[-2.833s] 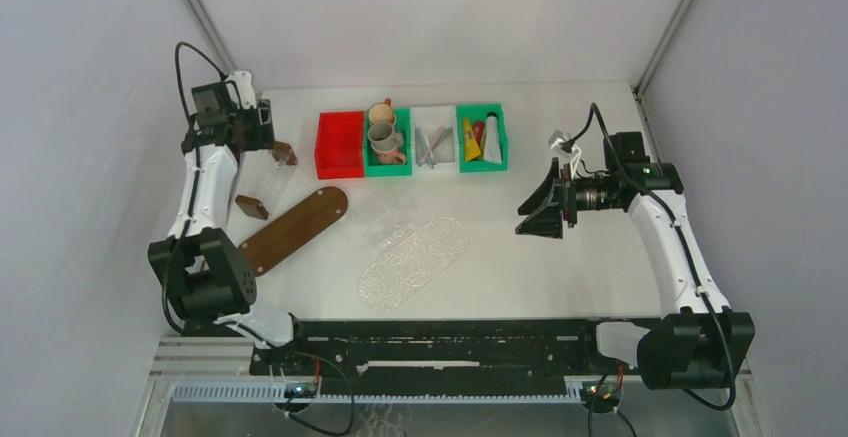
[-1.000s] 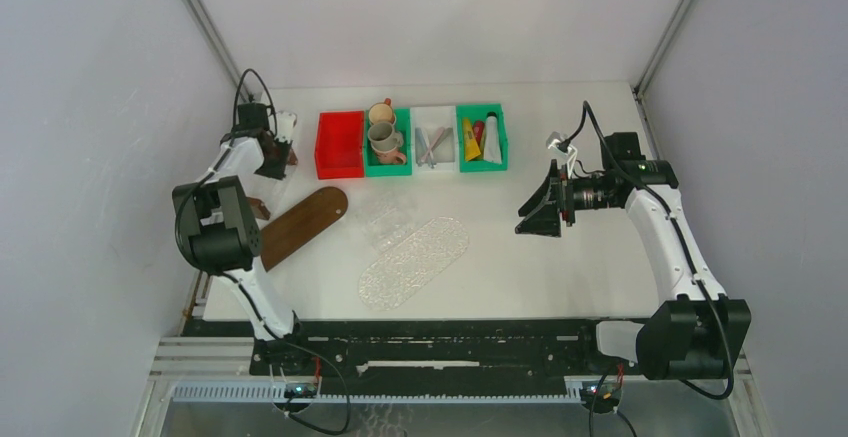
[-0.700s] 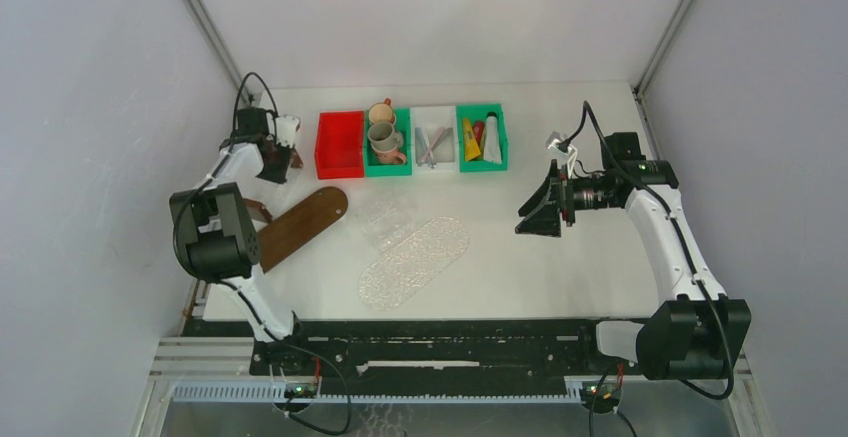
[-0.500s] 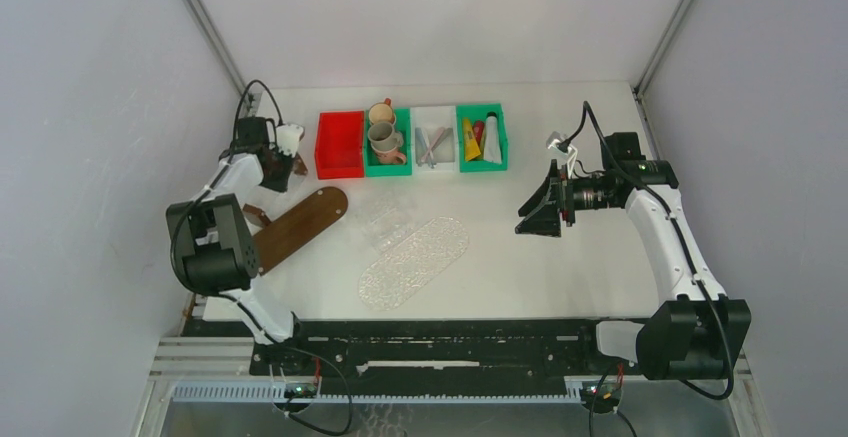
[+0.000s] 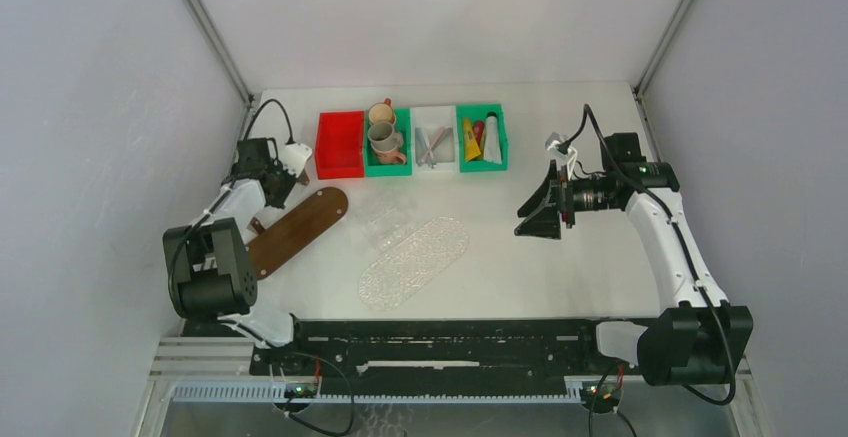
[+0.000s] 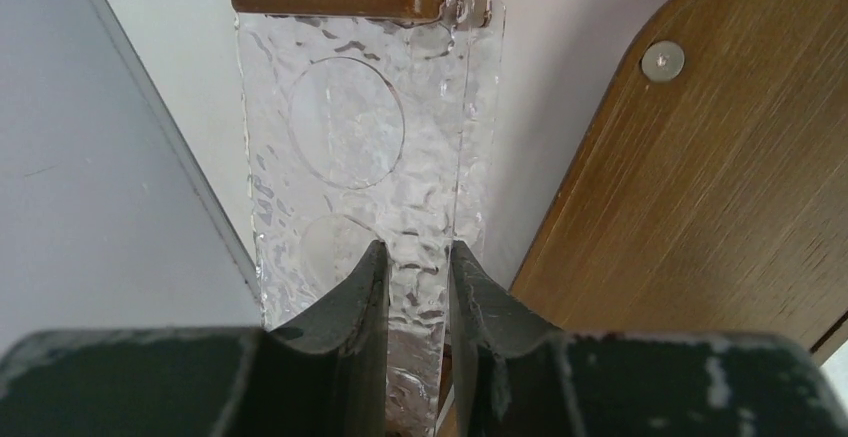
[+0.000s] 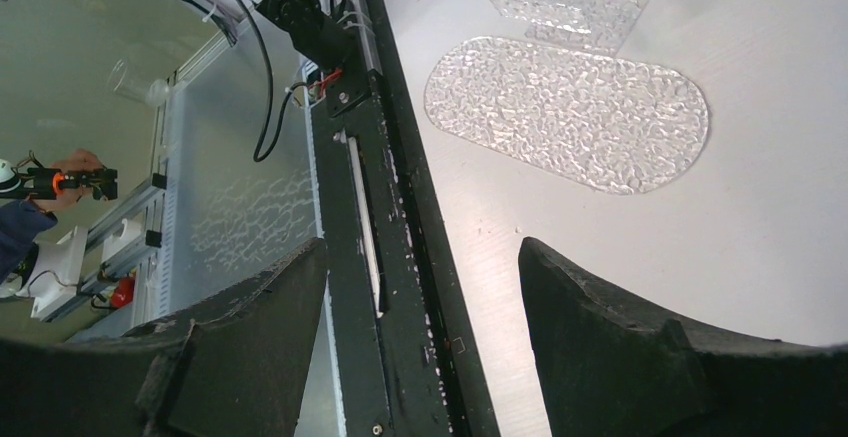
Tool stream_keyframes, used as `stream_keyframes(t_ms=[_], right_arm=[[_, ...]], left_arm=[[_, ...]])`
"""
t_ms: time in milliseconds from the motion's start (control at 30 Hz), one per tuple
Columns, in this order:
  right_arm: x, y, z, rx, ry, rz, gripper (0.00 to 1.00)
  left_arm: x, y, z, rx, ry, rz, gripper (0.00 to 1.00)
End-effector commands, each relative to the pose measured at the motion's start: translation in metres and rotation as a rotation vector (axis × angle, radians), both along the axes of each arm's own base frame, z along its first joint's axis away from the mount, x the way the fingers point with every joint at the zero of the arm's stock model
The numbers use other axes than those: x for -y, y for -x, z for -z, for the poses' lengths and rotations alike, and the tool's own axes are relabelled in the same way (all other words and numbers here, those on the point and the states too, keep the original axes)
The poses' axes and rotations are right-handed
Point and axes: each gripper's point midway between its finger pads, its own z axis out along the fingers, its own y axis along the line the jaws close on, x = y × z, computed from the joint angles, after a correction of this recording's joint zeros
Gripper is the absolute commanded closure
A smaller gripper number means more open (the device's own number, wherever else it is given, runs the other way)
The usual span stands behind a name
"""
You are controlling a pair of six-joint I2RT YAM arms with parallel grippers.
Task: Prepare toiletry sets of a toothbrush and toothpaste on the tray
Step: Place the toothpaste holder at the center of the board.
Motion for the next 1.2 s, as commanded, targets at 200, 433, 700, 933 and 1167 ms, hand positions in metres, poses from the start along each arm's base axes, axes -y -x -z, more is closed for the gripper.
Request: stream_keyframes(t_ms=[200,433,700,933,1167], right_arm=[[-0.009,0.008,-0.009,0.067,-0.016,-0.051,0.22],[-0.01,0.01,-0.012,0.076,-0.021,-0.053,0.22],[-0.012,0.012,-0.011,0.082,-0.016,-0.065,0.22],[-0.011,0.012,-0.011,0.091,-0.008,-0.062,0.22],[0.001,0.006,-0.013,0.133,-0.018,-0.019,0.22]], left_arm=[[-0.011,0.025,-0.005,0.028,-0.11,0.089,0.84],[-0.008,0.038,0.006,-0.012,-0.106,0.105,0.81],[-0.014,0.027,-0.023,0.09,-0.111,0.027,0.53],[0.002,0.009,-0.09,0.325,0.015,-0.047,0.32],[0.043,0.029,-0.174,0.597,0.33,-0.15,0.11]])
